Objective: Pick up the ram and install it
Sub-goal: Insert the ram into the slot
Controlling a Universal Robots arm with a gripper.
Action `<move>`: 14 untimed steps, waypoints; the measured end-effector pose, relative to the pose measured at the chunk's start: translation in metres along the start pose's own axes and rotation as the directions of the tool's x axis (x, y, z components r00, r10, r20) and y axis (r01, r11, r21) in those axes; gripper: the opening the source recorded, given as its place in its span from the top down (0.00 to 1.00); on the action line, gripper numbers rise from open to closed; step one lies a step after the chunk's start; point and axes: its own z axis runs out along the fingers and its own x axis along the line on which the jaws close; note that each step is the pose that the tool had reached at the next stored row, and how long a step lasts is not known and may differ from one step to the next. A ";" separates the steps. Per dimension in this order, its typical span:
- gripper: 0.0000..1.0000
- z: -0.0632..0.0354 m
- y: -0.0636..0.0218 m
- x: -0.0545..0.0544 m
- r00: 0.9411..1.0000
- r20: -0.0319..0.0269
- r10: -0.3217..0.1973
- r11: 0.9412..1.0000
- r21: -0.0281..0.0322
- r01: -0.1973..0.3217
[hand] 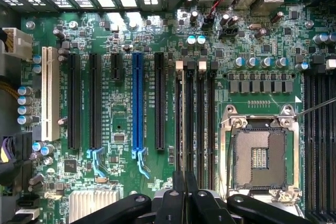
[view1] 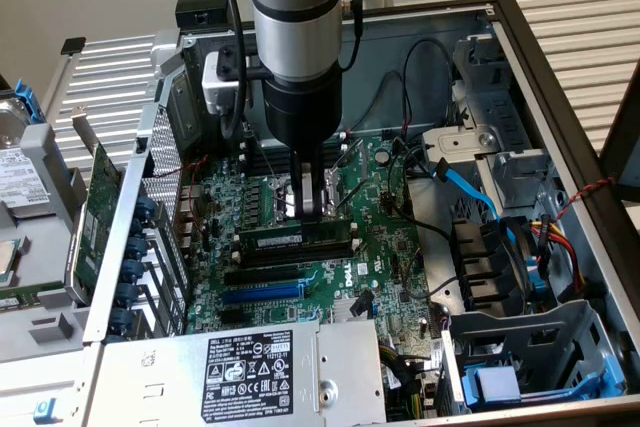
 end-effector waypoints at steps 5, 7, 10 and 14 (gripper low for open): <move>0.88 0.0004 0.0003 0.000 1.000 0.000 0.000 1.000 0.000 0.000; 0.88 0.0006 0.0006 0.000 1.000 0.000 0.000 1.000 0.000 0.000; 0.88 0.0009 0.0008 0.000 1.000 0.000 0.000 1.000 0.000 0.000; 0.88 0.0011 0.0010 0.001 1.000 0.000 0.000 1.000 0.000 0.000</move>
